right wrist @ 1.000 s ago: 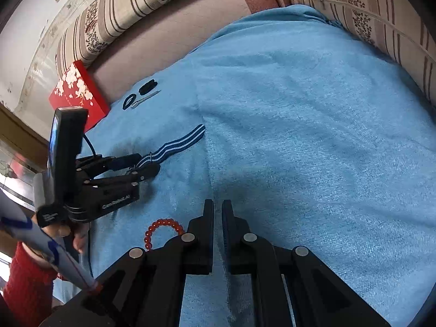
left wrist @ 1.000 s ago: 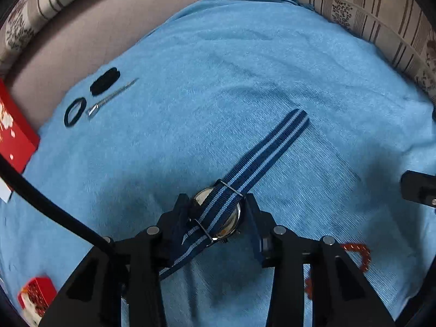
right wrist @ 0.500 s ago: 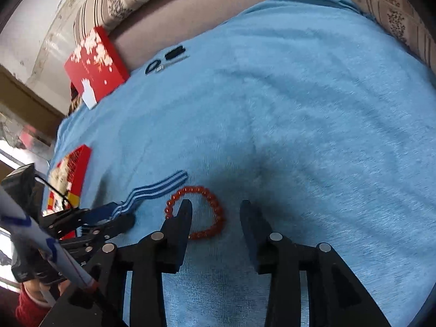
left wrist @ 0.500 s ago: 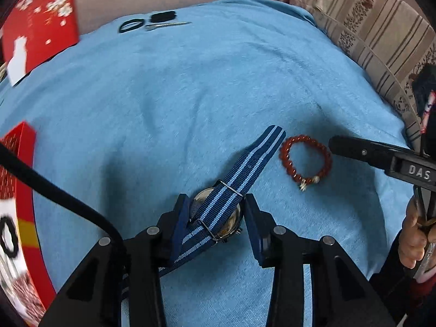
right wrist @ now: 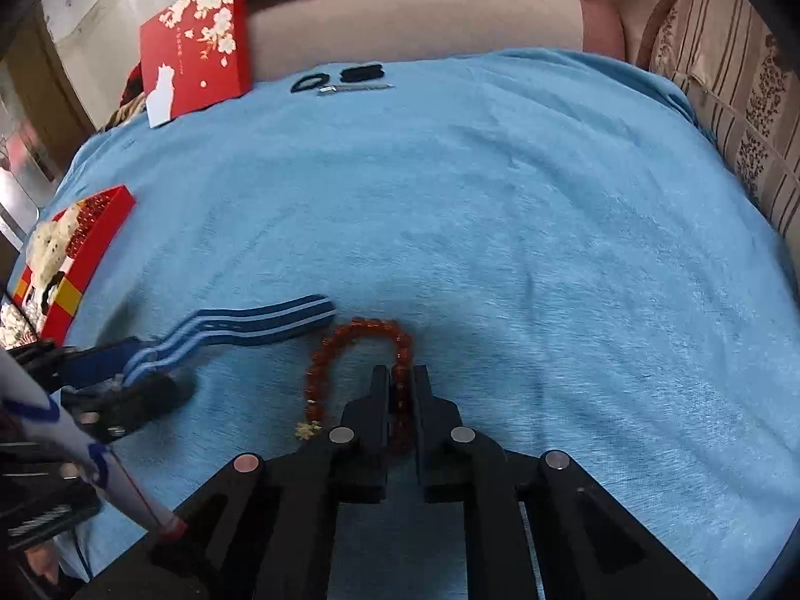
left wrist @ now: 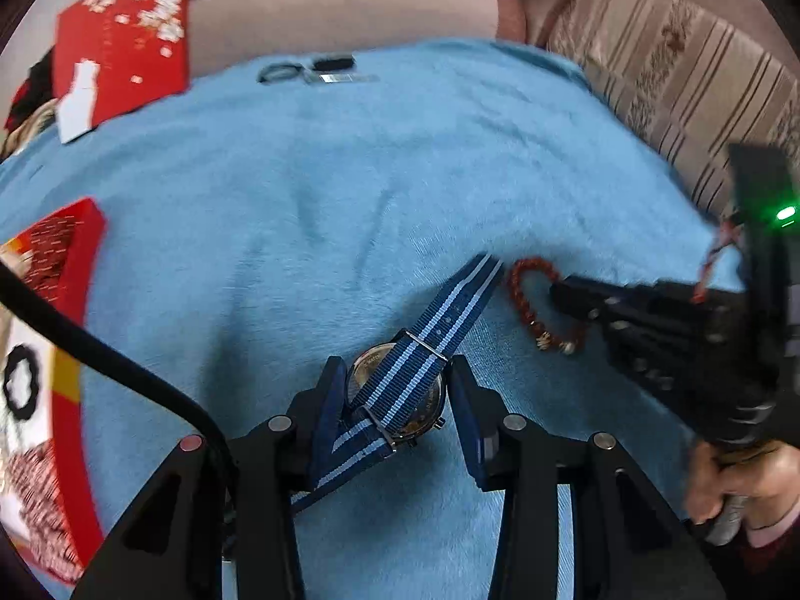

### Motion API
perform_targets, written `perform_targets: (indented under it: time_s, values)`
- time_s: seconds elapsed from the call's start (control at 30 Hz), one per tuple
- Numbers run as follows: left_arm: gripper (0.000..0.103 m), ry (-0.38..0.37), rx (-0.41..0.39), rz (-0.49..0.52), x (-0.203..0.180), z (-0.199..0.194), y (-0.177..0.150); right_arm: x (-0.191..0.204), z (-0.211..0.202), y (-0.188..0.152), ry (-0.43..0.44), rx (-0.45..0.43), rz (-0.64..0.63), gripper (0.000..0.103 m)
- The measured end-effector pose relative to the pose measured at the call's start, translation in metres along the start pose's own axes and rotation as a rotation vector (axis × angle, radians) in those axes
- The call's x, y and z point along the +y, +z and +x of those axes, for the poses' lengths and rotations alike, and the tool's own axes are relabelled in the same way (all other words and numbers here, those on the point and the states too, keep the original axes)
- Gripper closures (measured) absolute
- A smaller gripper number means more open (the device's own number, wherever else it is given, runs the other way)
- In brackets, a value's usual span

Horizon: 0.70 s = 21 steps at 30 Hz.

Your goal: Organize jewelry

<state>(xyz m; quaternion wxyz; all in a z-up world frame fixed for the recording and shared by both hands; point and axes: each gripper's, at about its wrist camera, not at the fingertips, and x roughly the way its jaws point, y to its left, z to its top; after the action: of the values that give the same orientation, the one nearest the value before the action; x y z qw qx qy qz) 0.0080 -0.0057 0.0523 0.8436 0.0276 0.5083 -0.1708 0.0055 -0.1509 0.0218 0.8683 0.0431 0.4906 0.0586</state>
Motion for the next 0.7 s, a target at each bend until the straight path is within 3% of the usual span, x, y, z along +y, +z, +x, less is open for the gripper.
perform_targets:
  time_s: [0.23, 0.4, 0.7]
  values:
    - [0.063, -0.03, -0.163, -0.138, 0.042, -0.086, -0.01, 0.012, -0.033, -0.002, 0.073, -0.11, 0.045, 0.095]
    - [0.063, -0.02, -0.265, -0.247, 0.091, -0.143, -0.023, 0.014, -0.063, -0.005, 0.143, -0.175, 0.089, 0.095]
    - [0.063, 0.08, -0.336, -0.447, 0.19, -0.182, -0.044, 0.051, -0.106, 0.011, 0.236, -0.221, 0.089, 0.095]
